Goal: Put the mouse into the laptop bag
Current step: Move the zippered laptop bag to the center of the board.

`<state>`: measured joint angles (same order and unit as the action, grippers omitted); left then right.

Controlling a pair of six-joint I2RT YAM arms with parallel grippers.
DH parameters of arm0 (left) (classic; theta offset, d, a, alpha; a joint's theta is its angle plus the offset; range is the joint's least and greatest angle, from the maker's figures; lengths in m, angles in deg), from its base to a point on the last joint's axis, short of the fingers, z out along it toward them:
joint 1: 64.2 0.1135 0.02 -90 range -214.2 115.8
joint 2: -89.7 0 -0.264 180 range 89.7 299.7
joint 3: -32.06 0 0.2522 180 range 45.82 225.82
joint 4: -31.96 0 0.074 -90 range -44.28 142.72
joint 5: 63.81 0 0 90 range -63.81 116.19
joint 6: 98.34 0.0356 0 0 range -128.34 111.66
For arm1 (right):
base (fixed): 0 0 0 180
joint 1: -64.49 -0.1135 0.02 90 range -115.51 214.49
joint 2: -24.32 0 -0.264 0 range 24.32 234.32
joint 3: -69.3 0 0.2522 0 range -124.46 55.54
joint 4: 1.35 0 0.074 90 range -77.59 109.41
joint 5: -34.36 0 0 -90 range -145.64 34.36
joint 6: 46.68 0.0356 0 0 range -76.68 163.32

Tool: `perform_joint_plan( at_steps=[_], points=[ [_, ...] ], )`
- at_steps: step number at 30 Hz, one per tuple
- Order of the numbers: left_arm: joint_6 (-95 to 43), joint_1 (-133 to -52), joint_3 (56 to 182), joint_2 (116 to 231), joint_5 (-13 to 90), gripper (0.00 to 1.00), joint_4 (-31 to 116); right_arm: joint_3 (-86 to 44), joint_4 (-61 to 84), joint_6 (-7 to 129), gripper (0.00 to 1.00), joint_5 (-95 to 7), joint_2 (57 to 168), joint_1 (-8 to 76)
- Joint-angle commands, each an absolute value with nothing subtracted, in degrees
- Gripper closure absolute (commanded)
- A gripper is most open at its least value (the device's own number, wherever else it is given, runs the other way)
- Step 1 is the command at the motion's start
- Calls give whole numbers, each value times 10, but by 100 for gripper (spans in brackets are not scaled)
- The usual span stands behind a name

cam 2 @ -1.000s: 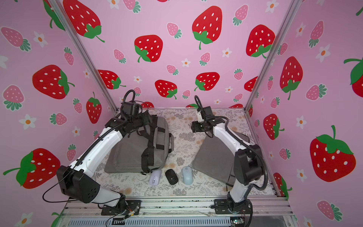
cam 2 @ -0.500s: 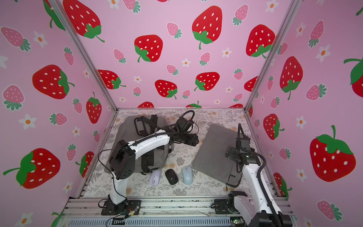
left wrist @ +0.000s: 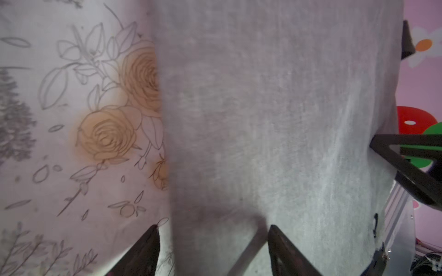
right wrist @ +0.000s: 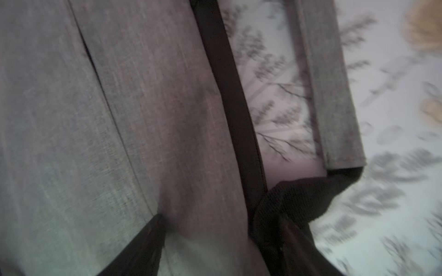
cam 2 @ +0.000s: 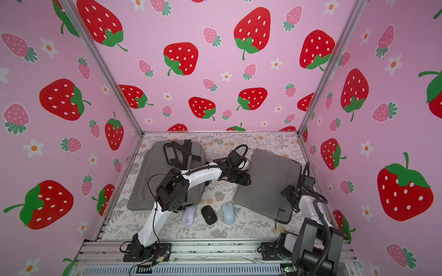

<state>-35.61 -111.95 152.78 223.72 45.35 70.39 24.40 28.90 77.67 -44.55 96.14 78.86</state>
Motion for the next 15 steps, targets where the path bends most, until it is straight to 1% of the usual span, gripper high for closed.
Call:
perform_joint_plan(
  at_steps=[1,5,8,12,15],
  points=[
    [-364,-1102,1590,2248,460,22,734,221,232,789,29,-388,1041,736],
    [-380,-1049,1625,2251,419,16,747,176,197,815,28,-401,1118,642],
    [-379,-1003,1654,2253,419,12,748,145,181,826,26,-402,1168,589],
    [-372,-958,1693,2257,450,12,762,129,152,836,26,-356,1199,557],
    [-351,-954,1701,2248,453,11,757,139,160,829,25,-369,1178,554]
  ],
)
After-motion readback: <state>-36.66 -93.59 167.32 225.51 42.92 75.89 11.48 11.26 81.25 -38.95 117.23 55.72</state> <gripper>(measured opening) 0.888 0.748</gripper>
